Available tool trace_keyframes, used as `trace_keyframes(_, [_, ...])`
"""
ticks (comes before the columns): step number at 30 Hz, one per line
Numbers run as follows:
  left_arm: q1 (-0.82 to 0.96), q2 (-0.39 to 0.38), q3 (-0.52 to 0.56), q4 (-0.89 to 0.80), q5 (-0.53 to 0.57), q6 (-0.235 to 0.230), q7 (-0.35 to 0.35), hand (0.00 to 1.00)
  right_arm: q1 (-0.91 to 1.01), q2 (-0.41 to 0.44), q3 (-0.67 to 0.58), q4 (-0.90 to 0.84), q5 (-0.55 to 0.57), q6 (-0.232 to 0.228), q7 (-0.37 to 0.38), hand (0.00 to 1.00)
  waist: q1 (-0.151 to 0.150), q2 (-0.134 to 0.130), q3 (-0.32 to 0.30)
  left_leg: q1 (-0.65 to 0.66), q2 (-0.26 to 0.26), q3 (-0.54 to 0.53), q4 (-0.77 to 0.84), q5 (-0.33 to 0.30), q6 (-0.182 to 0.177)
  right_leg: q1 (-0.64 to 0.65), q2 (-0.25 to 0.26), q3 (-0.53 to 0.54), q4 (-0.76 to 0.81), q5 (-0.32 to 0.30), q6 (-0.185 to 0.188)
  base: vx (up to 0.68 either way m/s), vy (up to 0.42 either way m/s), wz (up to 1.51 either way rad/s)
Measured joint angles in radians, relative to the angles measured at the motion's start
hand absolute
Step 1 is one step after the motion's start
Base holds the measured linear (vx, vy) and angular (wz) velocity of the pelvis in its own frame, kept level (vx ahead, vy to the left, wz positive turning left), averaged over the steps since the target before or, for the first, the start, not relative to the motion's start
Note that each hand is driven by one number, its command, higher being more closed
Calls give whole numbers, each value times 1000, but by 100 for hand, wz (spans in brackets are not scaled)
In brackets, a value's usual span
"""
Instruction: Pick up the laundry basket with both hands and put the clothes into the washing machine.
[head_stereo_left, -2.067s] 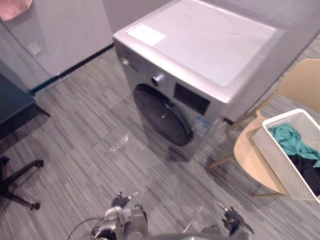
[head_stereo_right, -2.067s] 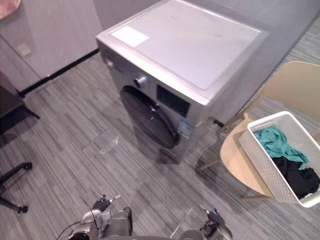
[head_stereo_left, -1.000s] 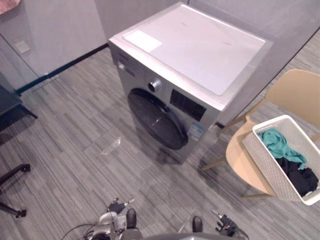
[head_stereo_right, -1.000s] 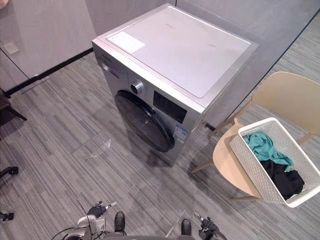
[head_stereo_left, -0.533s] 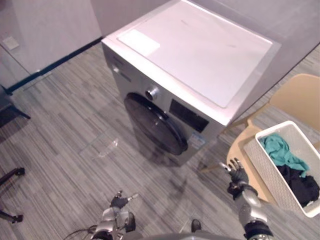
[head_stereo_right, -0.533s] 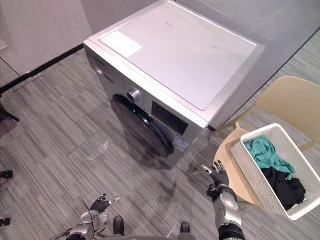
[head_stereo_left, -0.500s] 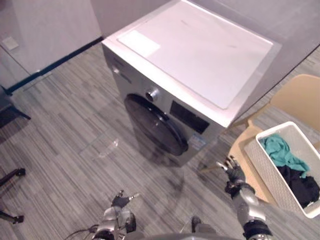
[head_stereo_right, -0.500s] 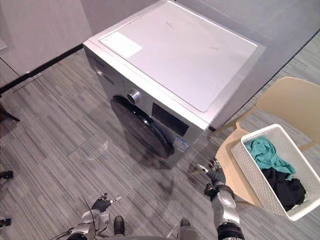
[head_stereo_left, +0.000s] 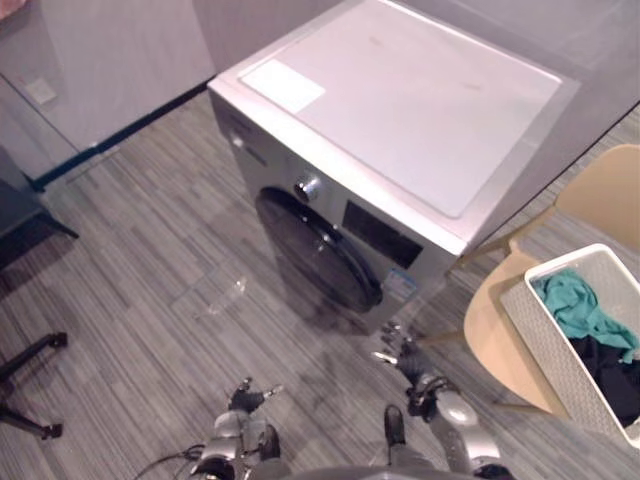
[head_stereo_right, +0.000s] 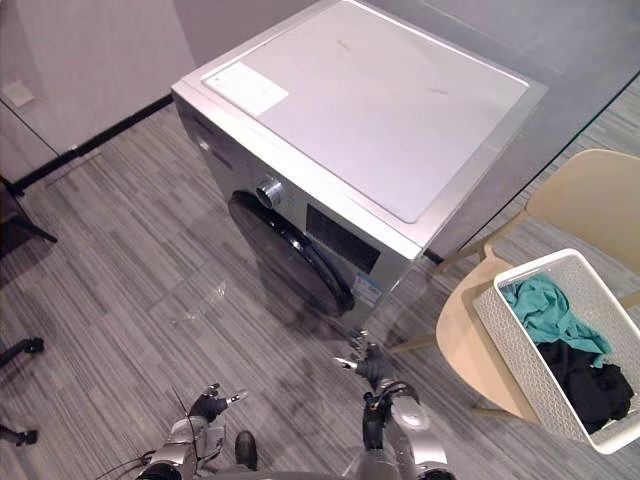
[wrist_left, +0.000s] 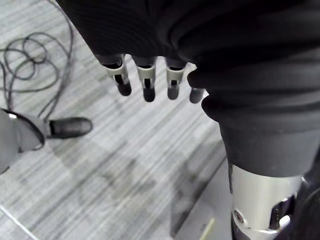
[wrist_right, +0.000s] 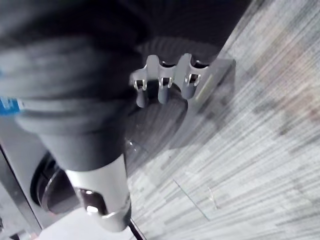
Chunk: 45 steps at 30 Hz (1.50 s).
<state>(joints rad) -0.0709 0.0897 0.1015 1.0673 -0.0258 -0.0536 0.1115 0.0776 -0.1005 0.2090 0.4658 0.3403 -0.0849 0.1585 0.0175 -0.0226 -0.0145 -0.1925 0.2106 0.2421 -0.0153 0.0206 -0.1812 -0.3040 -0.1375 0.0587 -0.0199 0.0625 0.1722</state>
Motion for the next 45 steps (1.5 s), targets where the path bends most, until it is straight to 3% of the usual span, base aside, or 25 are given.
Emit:
trace_keyframes(11, [-23, -1, 20, 0, 2, 0, 6, 0, 15, -27, 88, -60, 3, 5, 24, 0, -1, -25, 25, -26, -5, 7, 18, 4, 6, -15, -4, 25, -40, 52, -2, -53, -4, -6])
trace_keyframes(18, [-70, 4, 14, -11, 21, 0, 26, 0, -94, -40, 102, -141, 3, 5, 4, 0, 2, -36, 49, -55, -6, 3, 21, 10, 12, -35, -5, 24, -52, 68, -4, -7, 0, 0])
trace_keyframes(23, [-105, 5, 15, -19, 21, 0, 35, 0, -169, -88, 61, -260, 3, -17, -37, 0, 4, -38, 91, -89, -3, -31, 33, 14, 16, -37, -7, -6, -52, 70, -4, -11, -4, 18])
trace_keyframes(28, [-131, 16, 20, -20, 20, -1, 45, 0, -289, -126, -9, -262, 2, -26, -81, 0, 8, -52, 138, -127, -6, -58, 33, 31, 20, -55, -12, -30, -52, 81, -3, -30, 0, 17])
trace_keyframes(32, [-154, 16, 22, -42, 20, -2, 49, 0, -420, -159, -30, -240, -29, -27, -114, 0, 29, -53, 190, -160, -9, -78, 33, 47, 24, -77, -15, -38, -54, 95, -1, -58, 3, 14])
trace_keyframes(36, [-194, 15, 23, -61, -9, -15, 72, 0, -637, -184, -34, -86, -58, -28, -164, 0, 44, -51, 259, -218, -19, -109, 24, 82, 34, -111, -23, -59, -73, 139, 3, -88, -3, 19])
trace_keyframes(42, [-214, 52, 19, -135, -101, -45, 105, 0, -808, -224, -33, 6, -106, -141, -228, 0, 44, -45, 336, -355, -11, -172, 61, 94, 53, -200, -9, -73, -70, 153, 2, -167, -16, 16])
trace_keyframes(45, [-231, 48, 10, -168, -138, -55, 113, 0, -961, -220, -37, 92, -110, -149, -270, 0, 55, -20, 373, -420, 16, -185, 55, 96, 56, -260, 15, -81, -70, 123, 16, -248, -42, -6])
